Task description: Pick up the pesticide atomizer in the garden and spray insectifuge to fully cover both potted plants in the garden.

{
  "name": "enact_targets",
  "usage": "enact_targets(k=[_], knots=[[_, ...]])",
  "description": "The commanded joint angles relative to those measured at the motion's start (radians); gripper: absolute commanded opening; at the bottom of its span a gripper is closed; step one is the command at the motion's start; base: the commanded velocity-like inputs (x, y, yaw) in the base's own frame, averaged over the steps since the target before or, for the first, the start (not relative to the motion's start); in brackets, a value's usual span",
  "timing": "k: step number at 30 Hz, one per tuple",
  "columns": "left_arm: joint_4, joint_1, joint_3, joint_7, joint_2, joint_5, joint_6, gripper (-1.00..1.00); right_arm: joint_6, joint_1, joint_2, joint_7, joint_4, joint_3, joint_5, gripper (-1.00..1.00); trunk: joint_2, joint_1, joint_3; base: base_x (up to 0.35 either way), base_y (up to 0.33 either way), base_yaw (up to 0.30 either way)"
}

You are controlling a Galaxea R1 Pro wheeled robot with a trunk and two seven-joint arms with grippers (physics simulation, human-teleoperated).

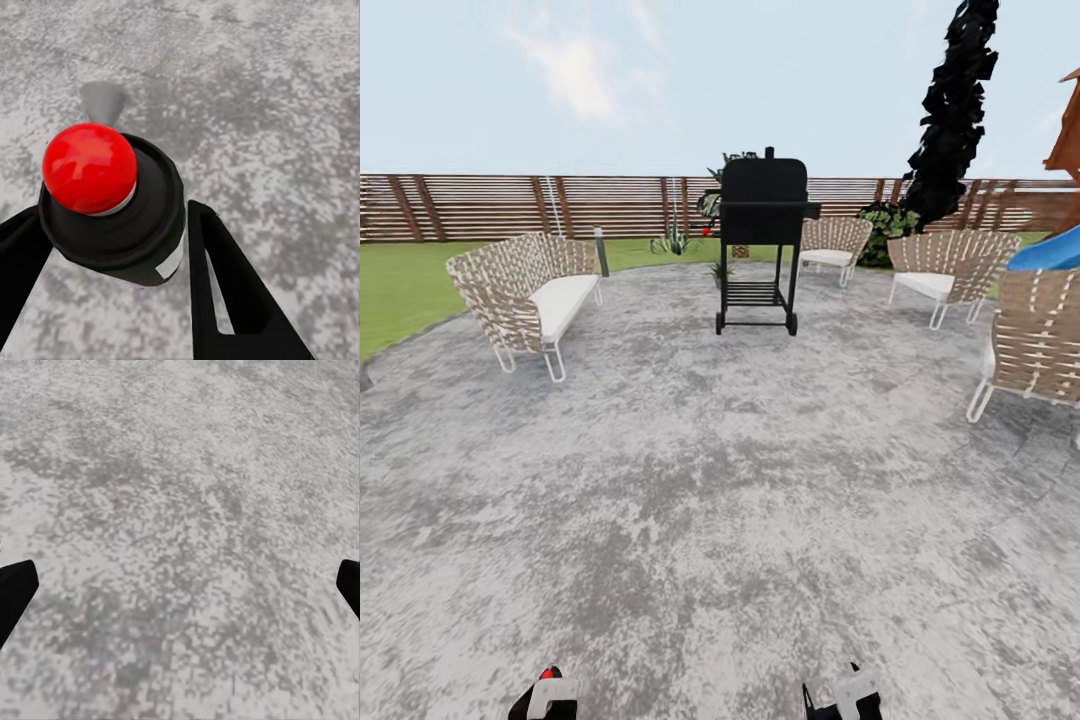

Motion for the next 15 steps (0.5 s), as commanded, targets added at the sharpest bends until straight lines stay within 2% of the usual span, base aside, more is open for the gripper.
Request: enact_targets(k=[1, 6, 15], knots=[[0.000, -0.001, -0.009, 0.005, 0.000, 0.006, -0.003, -1.00, 0.000, -0.001, 0.000, -0.010, 0.001, 0.008, 0.003, 1.00, 0.000, 0.000, -0.001, 0.339, 0.000, 0.266], [0.001, -0.001, -0.009, 0.005, 0.000, 0.006, -0.003, -1.00, 0.000, -0.001, 0.000, -0.010, 0.001, 0.008, 0.003, 1.00, 0.000, 0.000, -0.003, 0.339, 0.000, 0.241], [0.000, -0.001, -0.009, 0.005, 0.000, 0.006, -0.003, -1.00, 0.000, -0.001, -0.002, -0.009, 0.001, 0.008, 0.003, 1.00, 0.000, 0.000, -0.003, 0.339, 0.000, 0.021]])
